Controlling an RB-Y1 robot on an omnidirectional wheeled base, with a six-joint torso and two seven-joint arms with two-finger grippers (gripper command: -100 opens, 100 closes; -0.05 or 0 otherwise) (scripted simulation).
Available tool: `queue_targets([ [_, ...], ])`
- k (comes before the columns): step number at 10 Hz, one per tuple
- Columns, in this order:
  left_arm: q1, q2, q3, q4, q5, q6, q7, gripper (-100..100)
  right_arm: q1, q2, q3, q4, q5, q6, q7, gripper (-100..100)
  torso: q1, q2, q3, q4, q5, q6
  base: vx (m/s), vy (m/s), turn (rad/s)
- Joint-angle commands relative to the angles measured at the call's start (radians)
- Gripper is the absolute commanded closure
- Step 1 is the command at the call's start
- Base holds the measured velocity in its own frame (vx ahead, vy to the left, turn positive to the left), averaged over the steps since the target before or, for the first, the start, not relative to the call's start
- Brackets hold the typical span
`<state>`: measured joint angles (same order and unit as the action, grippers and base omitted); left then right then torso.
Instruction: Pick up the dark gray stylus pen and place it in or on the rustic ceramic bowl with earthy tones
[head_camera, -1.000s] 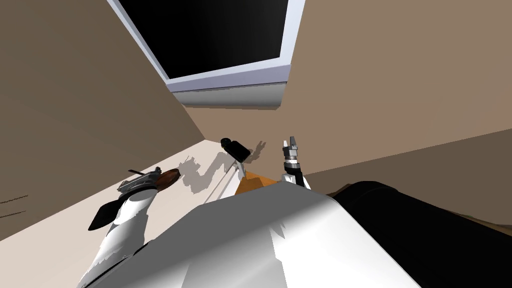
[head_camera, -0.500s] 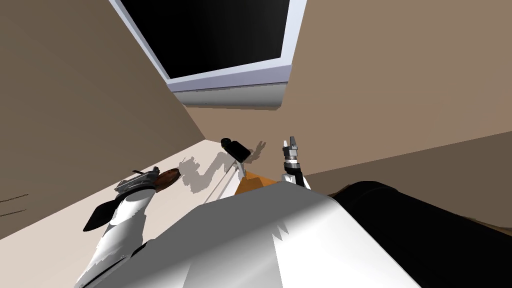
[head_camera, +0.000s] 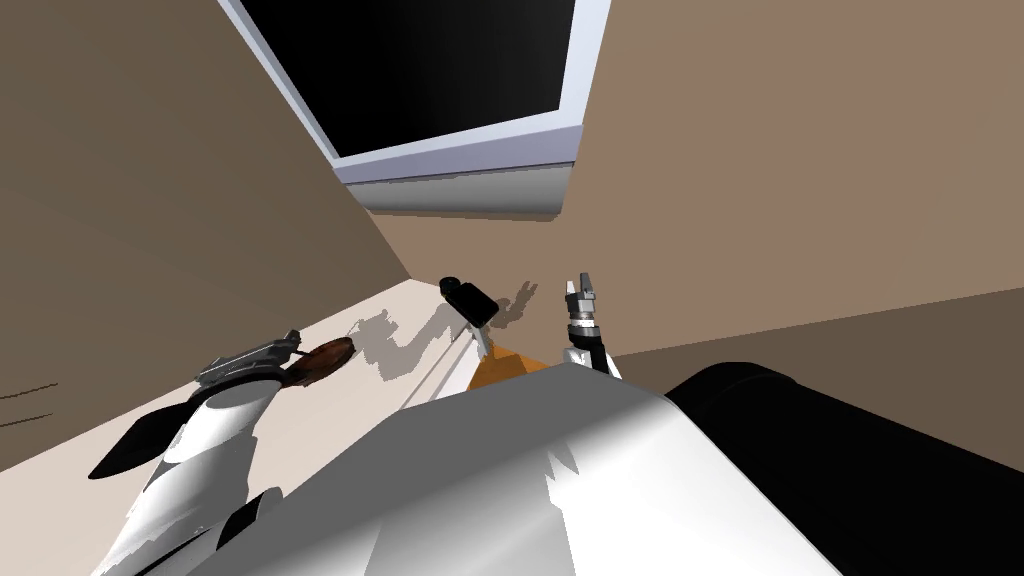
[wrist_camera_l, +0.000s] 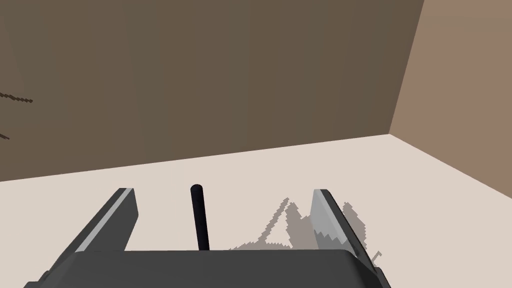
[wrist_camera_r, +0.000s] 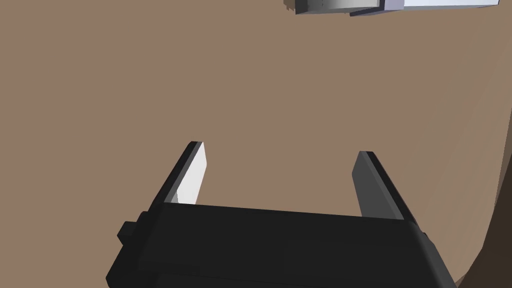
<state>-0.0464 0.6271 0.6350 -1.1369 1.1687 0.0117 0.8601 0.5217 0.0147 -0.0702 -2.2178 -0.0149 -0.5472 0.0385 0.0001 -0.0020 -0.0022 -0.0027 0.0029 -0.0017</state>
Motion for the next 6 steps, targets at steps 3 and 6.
queue_targets([
  [3, -0.01, 0.044, 0.042, -0.005, 0.008, 0.072, 0.002, -100, 0.0, 0.0, 0.0, 0.0, 0.0, 0.0, 0.0, 0, 0.0, 0.0, 0.0, 0.0, 0.0, 0.0, 0.035, -0.065, 0.041],
  [6, -0.006, 0.034, 0.039, -0.008, 0.007, 0.065, -0.001, 0, 0.0, 0.0, 0.0, 0.0, 0.0, 0.0, 0.0, 0, 0.004, 0.001, 0.001, 0.0, 0.001, 0.0, 0.006, -0.011, 0.004],
])
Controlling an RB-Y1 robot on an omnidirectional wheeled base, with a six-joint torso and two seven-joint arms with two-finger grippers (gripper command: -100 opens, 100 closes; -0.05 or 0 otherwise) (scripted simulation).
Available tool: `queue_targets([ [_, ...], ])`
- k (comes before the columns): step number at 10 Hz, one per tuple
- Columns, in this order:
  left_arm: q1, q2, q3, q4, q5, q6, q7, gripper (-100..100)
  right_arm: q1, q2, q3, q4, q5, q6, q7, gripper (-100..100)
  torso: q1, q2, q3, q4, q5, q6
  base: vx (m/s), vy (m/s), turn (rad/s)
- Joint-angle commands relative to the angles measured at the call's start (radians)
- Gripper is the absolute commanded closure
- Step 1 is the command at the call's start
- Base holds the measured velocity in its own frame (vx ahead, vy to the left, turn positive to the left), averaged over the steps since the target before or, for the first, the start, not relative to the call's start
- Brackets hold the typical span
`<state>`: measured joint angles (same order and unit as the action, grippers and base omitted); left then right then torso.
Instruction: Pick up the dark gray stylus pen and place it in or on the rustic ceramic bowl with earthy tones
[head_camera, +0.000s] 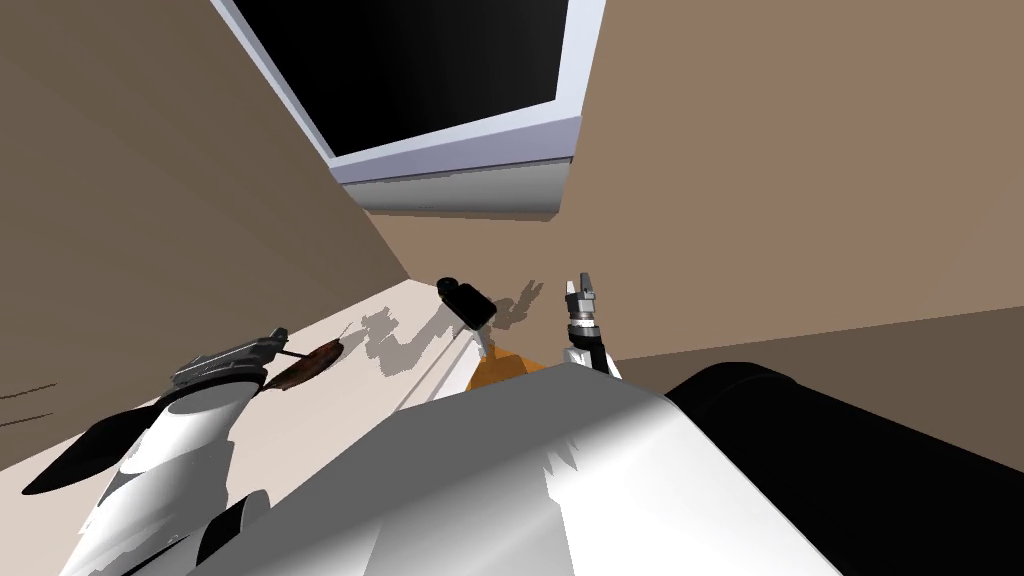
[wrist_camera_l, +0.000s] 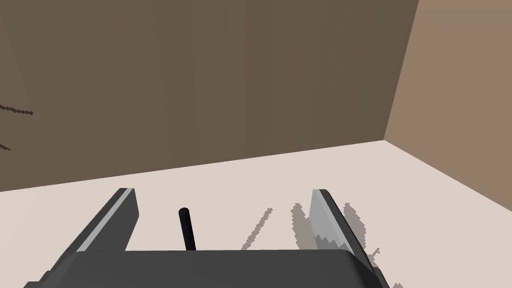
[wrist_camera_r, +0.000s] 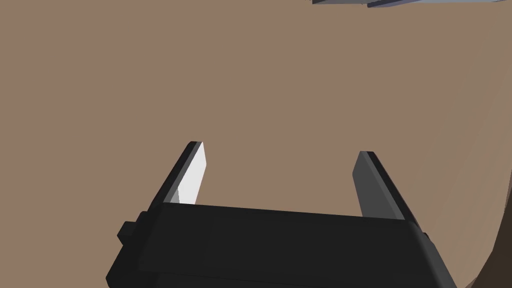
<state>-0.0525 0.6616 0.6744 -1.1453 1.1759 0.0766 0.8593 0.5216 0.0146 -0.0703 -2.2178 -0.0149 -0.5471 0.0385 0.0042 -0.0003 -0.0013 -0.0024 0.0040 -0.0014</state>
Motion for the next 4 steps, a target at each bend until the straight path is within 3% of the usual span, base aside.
queue_targets([
  [1, 0.0, 0.0, 0.0, 0.0, 0.0, 0.0, 0.0, 0, 0.0, 0.0, 0.0, 0.0, 0.0, 0.0, 0.0, 0, 0.0, 0.0, 0.0, 0.0, 0.0, 0.0, 0.0, 0.0, 0.0],
  [4, 0.0, 0.0, 0.0, 0.0, 0.0, 0.0, 0.0, 0, 0.0, 0.0, 0.0, 0.0, 0.0, 0.0, 0.0, 0, 0.0, 0.0, 0.0, 0.0, 0.0, 0.0, 0.0, 0.0, 0.0],
])
